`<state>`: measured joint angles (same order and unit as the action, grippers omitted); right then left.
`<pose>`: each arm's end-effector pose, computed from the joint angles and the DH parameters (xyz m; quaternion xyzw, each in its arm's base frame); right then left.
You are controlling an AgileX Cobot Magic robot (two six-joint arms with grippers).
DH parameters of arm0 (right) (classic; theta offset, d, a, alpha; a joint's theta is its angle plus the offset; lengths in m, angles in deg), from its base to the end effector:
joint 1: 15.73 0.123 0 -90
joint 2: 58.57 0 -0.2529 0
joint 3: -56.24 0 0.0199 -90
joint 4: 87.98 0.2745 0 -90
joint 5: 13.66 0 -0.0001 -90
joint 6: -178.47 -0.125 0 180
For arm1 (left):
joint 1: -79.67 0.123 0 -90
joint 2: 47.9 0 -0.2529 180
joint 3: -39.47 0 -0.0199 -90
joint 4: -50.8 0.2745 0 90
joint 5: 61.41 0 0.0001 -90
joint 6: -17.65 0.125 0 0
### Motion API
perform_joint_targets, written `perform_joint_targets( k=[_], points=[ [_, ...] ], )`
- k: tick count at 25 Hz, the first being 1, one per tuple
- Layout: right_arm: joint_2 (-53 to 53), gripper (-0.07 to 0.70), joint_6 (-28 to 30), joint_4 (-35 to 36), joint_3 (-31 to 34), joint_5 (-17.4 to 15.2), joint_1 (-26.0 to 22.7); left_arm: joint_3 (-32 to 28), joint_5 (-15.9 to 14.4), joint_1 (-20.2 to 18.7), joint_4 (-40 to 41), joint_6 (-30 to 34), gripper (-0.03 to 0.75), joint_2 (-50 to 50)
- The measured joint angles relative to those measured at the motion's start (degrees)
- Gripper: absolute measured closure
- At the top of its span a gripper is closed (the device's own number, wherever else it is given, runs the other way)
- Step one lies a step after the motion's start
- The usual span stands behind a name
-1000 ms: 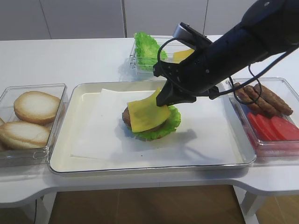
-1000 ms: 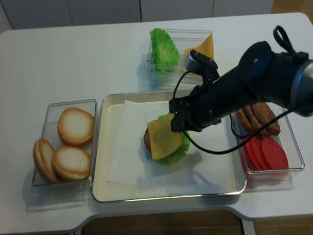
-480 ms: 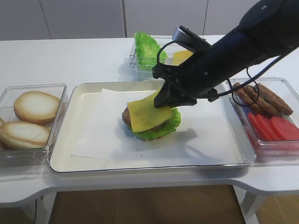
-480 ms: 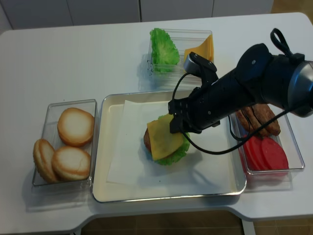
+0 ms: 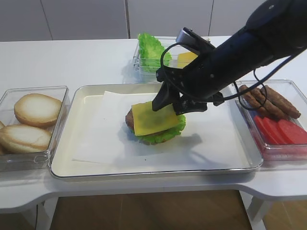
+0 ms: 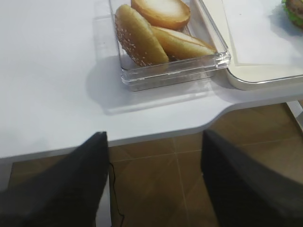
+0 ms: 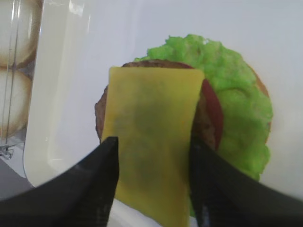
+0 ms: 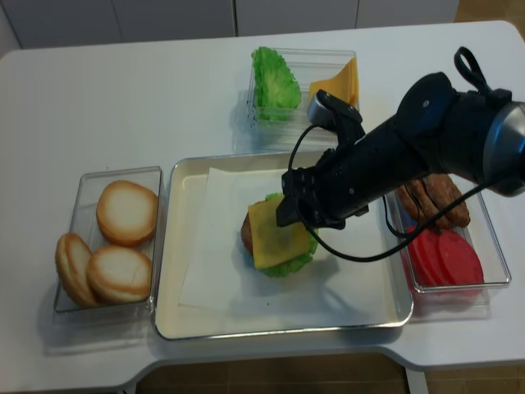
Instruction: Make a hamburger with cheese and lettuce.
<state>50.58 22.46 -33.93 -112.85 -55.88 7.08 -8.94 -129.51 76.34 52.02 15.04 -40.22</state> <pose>0.3293 0.2123 0.1526 -0.0876 0.9212 0.3521 0.1408 0.0694 -0.0016 0.2562 0.0044 0.8837 -0.0137 0.4679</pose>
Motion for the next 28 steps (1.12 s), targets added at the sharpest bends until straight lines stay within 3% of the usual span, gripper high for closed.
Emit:
perform_joint_targets(
  k=[7, 16, 23, 28],
  points=[
    [-1.96, 0.154, -1.08, -3.11, 0.0, -0.21, 0.0, 0.0, 0.0, 0.0, 0.0, 0.0, 0.257, 0.0],
    [-6.05, 0.141, -7.48, -10.8, 0.0, -0.81, 0.0, 0.0, 0.0, 0.0, 0.0, 0.0, 0.257, 0.0],
    [-9.39, 0.157, -19.35, -26.92, 0.0, -6.25, 0.0, 0.0, 0.0, 0.0, 0.0, 0.0, 0.257, 0.0],
    [-11.52, 0.203, -23.11, -35.61, 0.0, -11.21, 0.0, 0.0, 0.0, 0.0, 0.0, 0.0, 0.257, 0.0]
  ],
)
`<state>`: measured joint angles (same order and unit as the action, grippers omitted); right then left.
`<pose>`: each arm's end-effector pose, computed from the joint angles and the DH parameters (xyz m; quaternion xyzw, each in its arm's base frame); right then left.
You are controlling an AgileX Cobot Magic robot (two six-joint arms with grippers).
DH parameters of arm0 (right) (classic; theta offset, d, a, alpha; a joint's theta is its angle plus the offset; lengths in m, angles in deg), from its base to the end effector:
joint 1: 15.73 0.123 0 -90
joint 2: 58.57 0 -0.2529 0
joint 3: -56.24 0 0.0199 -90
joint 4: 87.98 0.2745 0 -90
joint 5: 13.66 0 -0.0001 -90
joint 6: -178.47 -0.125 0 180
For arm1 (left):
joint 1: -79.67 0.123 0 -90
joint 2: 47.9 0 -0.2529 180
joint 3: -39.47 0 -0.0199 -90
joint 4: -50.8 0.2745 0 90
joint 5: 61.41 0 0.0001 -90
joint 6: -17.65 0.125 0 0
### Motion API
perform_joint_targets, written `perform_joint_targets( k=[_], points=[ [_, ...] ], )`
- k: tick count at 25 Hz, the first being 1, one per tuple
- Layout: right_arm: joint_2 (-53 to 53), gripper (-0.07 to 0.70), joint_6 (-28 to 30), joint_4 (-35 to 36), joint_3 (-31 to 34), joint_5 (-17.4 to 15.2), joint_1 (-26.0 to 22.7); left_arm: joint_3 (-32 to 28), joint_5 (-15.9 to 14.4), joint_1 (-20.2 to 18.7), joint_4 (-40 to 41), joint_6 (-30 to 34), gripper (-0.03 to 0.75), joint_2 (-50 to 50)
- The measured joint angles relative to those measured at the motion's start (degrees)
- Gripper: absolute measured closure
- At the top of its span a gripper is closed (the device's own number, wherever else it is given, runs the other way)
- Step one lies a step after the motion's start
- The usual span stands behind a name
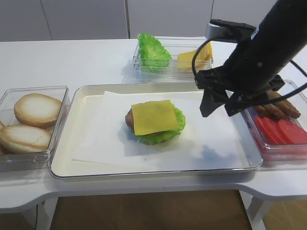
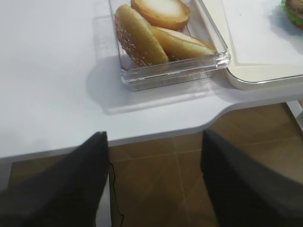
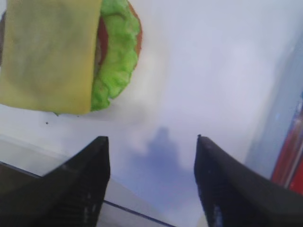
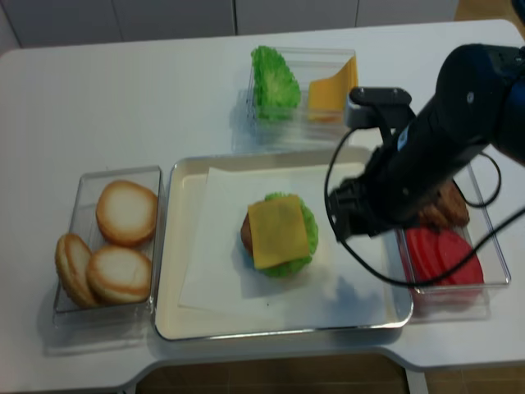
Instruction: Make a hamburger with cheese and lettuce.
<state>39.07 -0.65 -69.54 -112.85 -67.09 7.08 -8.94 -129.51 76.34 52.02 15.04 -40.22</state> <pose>0.3015 0.1613 0.1912 -0.1276 0.9694 0.1689 0.1247 0.0694 -0.0016 0.2562 0.0044 0.8837 -0.0137 0.4679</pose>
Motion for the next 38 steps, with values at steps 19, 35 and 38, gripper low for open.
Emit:
perform_joint_targets(
  k=[19, 35, 38],
  points=[
    [-15.74, 0.209, 2.1, -12.44, 0.0, -13.4, -22.39, 0.0, 0.0, 0.0, 0.0, 0.0, 0.257, 0.0],
    [-37.84, 0.21, 0.04, -13.82, 0.0, -18.52, -22.39, 0.0, 0.0, 0.0, 0.0, 0.0, 0.257, 0.0],
    [-44.18, 0.21, -1.44, -13.82, 0.11, -18.76, -22.39, 0.0, 0.0, 0.0, 0.0, 0.0, 0.257, 0.0]
  ],
)
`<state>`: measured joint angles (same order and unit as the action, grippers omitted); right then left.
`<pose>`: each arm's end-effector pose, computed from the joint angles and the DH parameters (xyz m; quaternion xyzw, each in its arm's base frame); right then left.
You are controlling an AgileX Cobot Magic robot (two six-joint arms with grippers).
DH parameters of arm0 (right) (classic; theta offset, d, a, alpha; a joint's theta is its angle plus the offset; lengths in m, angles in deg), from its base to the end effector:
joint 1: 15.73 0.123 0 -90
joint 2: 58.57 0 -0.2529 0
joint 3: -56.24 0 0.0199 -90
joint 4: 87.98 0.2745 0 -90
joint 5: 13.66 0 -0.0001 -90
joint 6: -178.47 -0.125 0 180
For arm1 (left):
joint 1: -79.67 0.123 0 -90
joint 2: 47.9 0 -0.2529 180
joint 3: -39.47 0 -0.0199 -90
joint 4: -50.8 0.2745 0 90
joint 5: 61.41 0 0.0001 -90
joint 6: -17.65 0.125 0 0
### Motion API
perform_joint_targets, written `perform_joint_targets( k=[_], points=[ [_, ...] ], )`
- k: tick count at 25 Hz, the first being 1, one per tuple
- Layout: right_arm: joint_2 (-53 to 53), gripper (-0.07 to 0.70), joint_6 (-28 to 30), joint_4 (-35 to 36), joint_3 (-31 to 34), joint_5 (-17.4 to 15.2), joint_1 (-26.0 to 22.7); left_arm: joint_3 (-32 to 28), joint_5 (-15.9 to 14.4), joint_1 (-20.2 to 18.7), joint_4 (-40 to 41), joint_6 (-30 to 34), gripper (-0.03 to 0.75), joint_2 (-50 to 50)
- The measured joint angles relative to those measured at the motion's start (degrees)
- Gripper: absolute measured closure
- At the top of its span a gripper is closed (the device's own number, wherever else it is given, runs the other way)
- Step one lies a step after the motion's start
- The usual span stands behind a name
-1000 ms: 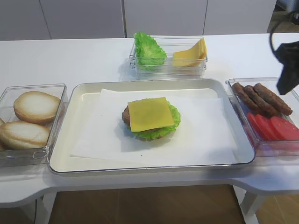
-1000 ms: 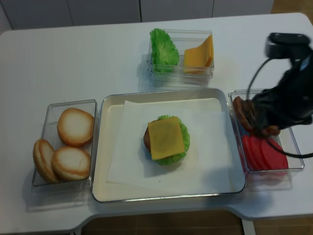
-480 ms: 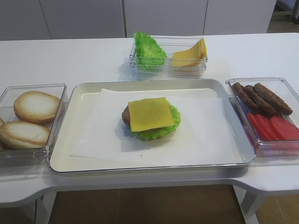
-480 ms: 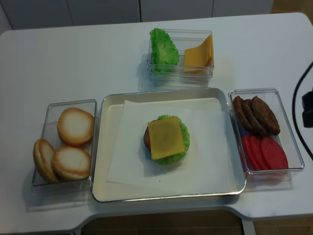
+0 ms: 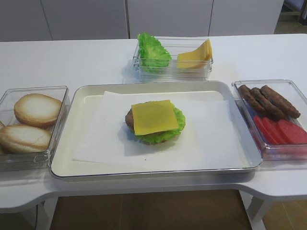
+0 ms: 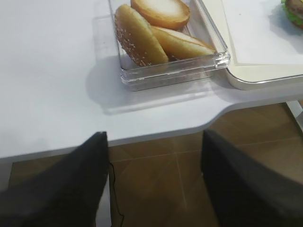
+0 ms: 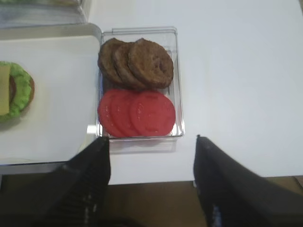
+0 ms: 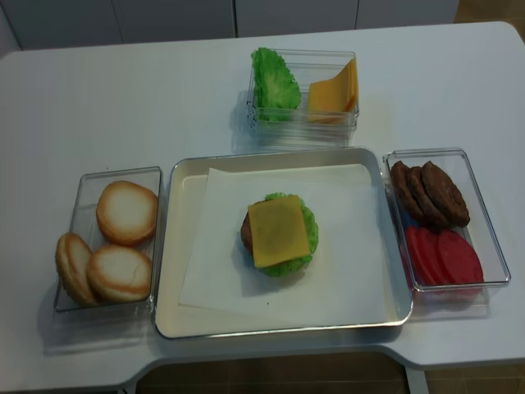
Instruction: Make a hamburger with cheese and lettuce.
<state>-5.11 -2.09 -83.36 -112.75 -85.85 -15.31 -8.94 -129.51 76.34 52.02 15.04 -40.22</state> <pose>0.1740 0.0109 0.3718 -0.0016 0.9286 0.0434 0.3686 0.0694 -0.0016 0.2562 0.0044 0.8837 -0.0137 0.4679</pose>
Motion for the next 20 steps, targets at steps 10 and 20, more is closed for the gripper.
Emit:
perform_joint_targets(
  k=[10, 20],
  points=[
    [-22.99, 0.211, -0.72, 0.0, 10.69, -1.03, -0.03, 0.0, 0.0, 0.0, 0.0, 0.0, 0.257, 0.0],
    [-39.25, 0.211, -0.83, 0.0, 17.47, -1.51, -0.03, 0.0, 0.0, 0.0, 0.0, 0.0, 0.257, 0.0]
  ],
)
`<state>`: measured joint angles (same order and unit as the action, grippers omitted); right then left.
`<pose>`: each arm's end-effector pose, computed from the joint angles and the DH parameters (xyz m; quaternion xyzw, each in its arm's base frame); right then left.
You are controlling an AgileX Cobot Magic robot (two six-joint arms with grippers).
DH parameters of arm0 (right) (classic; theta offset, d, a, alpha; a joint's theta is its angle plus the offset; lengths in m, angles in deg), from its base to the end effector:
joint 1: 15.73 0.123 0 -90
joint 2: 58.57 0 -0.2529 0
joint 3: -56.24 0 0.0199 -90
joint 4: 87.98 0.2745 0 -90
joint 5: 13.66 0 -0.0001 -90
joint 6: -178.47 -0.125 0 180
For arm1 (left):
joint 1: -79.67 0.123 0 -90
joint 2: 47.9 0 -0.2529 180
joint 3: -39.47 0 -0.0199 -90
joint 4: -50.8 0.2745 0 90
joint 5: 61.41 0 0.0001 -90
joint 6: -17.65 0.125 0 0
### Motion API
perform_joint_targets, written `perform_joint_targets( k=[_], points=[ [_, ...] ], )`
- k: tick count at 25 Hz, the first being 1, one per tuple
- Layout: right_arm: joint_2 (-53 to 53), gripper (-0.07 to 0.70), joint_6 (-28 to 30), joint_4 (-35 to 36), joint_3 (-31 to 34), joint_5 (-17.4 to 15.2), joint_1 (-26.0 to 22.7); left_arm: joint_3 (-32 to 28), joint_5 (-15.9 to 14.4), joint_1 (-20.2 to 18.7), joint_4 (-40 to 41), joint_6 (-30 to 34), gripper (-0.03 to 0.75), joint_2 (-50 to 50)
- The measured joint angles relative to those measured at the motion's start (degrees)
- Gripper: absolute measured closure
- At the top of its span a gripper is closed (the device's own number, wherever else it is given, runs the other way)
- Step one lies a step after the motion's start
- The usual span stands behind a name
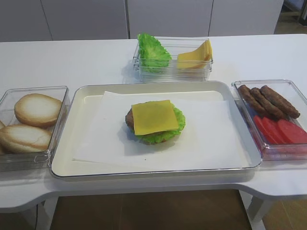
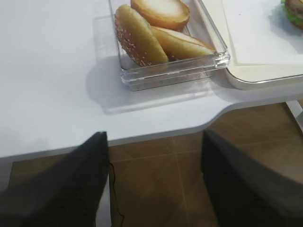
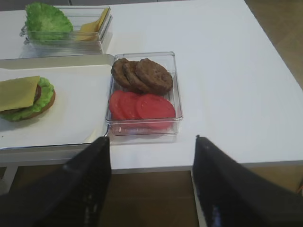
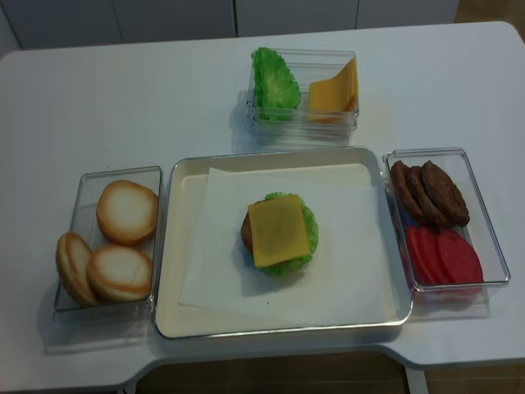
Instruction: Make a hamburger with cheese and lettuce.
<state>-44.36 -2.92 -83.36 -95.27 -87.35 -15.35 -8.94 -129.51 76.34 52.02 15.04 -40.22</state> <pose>0.0379 0.0099 0.3449 -0.0033 0.8492 0.0470 0.5259 0.0694 -0.0016 0.2562 0.0044 0.8837 -0.0137 0.4679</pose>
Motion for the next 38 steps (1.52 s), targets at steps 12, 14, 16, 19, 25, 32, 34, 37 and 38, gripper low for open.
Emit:
perform_joint_targets(
  k=[12, 14, 16, 19, 25, 32, 34, 37, 38],
  points=[
    [-6.61, 0.212, 2.64, 0.0, 7.26, -0.12, -0.09, 0.0, 0.0, 0.0, 0.0, 0.0, 0.257, 0.0],
    [-6.61, 0.212, 3.35, 0.11, 8.61, -0.12, -0.09, 0.0, 0.0, 0.0, 0.0, 0.0, 0.257, 0.0],
    [-6.61, 0.212, 4.56, 0.11, 10.05, -0.12, -0.09, 0.0, 0.0, 0.0, 0.0, 0.0, 0.257, 0.0],
    [-6.61, 0.212, 6.02, -0.07, 12.3, -0.12, -0.09, 0.0, 0.0, 0.0, 0.0, 0.0, 0.257, 0.0],
    [-6.61, 0.212, 6.33, -3.58, 16.82, -0.12, -0.09, 0.0, 0.0, 0.0, 0.0, 0.0, 0.257, 0.0],
    [-6.61, 0.212, 6.46, -3.72, 17.95, 2.64, -0.09, 0.0, 0.0, 0.0, 0.0, 0.0, 0.257, 0.0],
    [-6.61, 0.212, 6.55, -3.72, 18.68, 3.83, -0.09, 0.0, 0.0, 0.0, 0.0, 0.0, 0.257, 0.0],
    [-6.61, 0.212, 6.55, -3.72, 19.37, 5.78, -0.09, 0.0, 0.0, 0.0, 0.0, 0.0, 0.258, 0.0],
    [-6.61, 0.213, 6.55, -3.72, 19.87, 6.36, -0.09, 0.0, 0.0, 0.0, 0.0, 0.0, 0.258, 0.0]
  ],
)
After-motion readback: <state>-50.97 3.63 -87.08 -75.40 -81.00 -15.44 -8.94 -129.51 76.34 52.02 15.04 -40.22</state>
